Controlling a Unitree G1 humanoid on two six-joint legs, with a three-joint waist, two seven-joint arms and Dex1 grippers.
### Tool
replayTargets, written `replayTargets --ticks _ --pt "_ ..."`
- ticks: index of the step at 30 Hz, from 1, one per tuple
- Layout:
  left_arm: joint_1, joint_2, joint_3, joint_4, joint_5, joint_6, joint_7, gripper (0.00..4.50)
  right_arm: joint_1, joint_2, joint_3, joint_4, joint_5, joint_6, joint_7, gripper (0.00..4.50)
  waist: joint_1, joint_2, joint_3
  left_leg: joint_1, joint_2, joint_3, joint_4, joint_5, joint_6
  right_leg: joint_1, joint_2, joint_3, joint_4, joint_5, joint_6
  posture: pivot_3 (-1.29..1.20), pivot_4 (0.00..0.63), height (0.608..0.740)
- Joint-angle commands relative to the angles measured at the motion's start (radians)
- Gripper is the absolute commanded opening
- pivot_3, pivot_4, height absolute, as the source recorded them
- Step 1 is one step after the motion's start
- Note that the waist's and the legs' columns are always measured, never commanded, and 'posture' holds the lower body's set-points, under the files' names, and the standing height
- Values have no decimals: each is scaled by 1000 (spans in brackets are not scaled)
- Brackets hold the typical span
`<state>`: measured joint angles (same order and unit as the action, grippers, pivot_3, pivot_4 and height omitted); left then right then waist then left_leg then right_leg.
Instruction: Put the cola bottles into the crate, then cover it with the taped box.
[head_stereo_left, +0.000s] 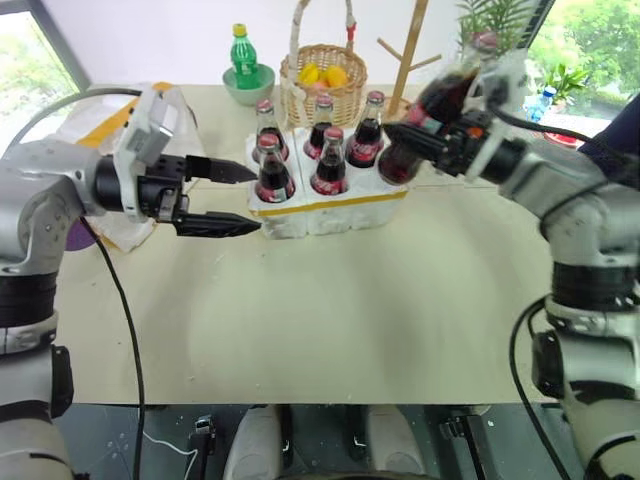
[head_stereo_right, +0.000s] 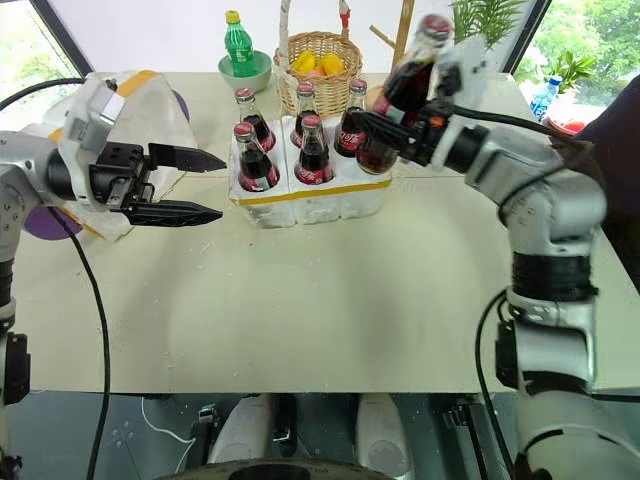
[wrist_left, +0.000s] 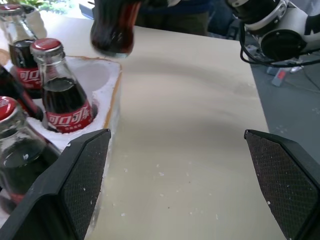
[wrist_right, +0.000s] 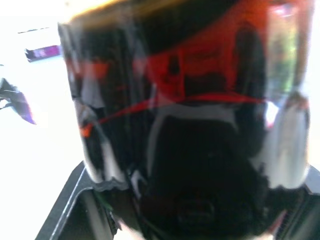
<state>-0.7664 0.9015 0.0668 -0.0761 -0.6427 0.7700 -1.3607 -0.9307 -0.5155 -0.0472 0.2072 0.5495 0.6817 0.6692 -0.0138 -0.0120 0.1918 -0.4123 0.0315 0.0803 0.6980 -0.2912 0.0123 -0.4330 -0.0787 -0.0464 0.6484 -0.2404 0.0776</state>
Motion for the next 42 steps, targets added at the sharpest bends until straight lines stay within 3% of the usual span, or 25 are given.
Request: replayTargets --ticks 1,5,9,12,13,16,21,25,28,30,33,36,39,42 --pt "7 12 43 -40 -24 -11 21 4500 -100 36 22 125 -86 -118 12 2838 0 0 0 -2 0 0 0 0 0 -2 0 0 0 0 0 0 150 740" --pt "24 25 59 -58 -36 -7 37 4500 -115 68 89 234 -183 -187 37 2838 1 0 0 -13 0 -1 1 4 -6 -11 0 0 1 0 0 0 150 740" --pt "49 39 77 -74 -48 0 52 4500 -108 105 111 327 -245 -221 36 2838 -3 0 0 -13 0 0 1 3 -6 -11 0 0 1 0 0 0 150 740" --pt "81 51 91 -95 -55 5 63 4500 -99 117 107 338 -267 -213 26 4241 -5 0 0 -12 0 0 1 3 -6 -11 0 0 1 0 0 0 150 740" --pt "92 55 96 -102 -57 5 66 4500 -95 118 105 332 -272 -213 25 4450 -5 0 0 -12 0 0 1 4 -6 -11 0 0 0 0 0 0 150 740" --pt "148 100 159 -125 -70 17 83 4500 -74 84 97 234 -267 -168 45 4450 -5 0 0 -11 1 -1 1 3 -6 -11 0 0 2 0 0 0 150 740" --pt "286 207 344 -170 -89 58 119 4500 -17 -66 60 -7 -201 -40 168 4450 -2 0 0 -12 2 -1 0 3 -5 -11 0 0 1 0 0 0 150 740" --pt "478 286 582 -190 -32 102 133 4500 22 -228 -2 -153 -114 77 278 4450 0 0 0 -12 2 0 1 3 -4 -11 -2 0 -1 0 0 0 150 740" --pt "737 309 795 -132 135 65 74 4500 49 -348 -106 -239 58 213 419 4450 -1 1 0 -11 2 0 0 1 -1 -11 -2 -1 0 0 0 0 150 740" --pt "853 316 864 -91 201 21 42 4500 67 -387 -141 -276 120 239 465 4450 -4 1 0 -8 2 1 -1 0 -1 -10 -1 -1 0 0 -1 0 150 740" --pt "893 389 831 110 311 -76 84 4500 51 -400 -157 -297 189 265 507 4450 -4 0 0 -3 3 1 -2 1 -2 -7 0 -2 0 -2 -3 0 150 740" --pt "815 470 711 292 341 -145 107 4500 54 -394 -176 -328 292 304 558 4450 3 0 0 -2 4 1 -2 1 -3 -6 -2 -2 0 -2 -7 0 150 740" --pt "627 519 504 451 356 -192 137 4500 62 -382 -161 -357 313 302 543 4450 8 0 0 -2 3 2 -3 1 -3 -7 -4 -2 -1 -2 -7 0 150 740" --pt "340 492 236 598 450 -235 147 4500 84 -364 -157 -374 317 291 515 4450 7 -1 -1 -5 1 3 -3 1 -2 -8 -5 -2 1 0 -4 0 150 740"
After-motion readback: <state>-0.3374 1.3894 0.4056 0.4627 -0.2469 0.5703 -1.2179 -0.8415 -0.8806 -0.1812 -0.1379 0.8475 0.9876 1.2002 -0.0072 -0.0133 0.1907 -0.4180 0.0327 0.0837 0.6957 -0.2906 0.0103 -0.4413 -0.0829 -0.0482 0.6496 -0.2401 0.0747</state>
